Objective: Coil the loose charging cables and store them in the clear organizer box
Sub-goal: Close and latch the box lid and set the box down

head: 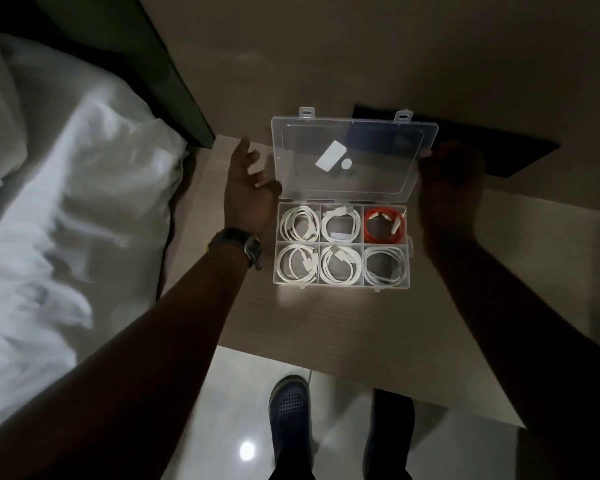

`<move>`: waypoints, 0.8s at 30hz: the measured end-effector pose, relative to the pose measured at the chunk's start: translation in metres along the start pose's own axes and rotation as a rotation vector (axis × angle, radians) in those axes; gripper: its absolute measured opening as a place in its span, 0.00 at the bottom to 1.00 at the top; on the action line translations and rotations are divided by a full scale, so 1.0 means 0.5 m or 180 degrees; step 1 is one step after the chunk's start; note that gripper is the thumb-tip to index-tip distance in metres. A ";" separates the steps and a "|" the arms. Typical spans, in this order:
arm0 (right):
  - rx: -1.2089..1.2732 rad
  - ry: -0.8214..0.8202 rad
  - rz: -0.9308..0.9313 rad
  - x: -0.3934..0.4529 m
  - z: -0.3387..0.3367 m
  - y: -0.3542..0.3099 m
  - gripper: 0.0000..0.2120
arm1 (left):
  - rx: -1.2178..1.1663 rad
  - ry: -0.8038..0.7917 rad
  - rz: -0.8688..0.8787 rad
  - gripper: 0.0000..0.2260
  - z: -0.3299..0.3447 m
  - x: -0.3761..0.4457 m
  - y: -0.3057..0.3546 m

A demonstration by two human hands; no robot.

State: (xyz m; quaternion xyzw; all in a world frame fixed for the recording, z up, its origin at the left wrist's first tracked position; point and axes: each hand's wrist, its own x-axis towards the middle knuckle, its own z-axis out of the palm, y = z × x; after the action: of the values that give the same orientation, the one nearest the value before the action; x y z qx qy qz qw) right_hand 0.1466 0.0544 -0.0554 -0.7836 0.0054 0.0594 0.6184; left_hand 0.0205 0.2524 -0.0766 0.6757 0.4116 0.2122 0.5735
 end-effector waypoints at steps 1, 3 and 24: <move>0.0447 0.0010 0.0286 0.013 -0.010 -0.014 0.09 | -0.0265 -0.0107 -0.0099 0.29 0.001 0.006 0.018; 0.0934 -0.0239 0.0550 0.018 -0.022 -0.033 0.04 | -0.0685 -0.0371 -0.0165 0.25 -0.003 0.007 0.046; -0.2407 -0.1860 -0.1493 -0.157 -0.155 0.190 0.23 | 0.1689 -0.1633 0.1410 0.35 -0.091 -0.152 -0.146</move>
State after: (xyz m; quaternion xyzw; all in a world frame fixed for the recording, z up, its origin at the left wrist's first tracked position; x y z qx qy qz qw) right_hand 0.0678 -0.0481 -0.1220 -0.8828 -0.3641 0.1331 0.2652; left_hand -0.0803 0.2190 -0.1202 0.9028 0.1409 0.0421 0.4042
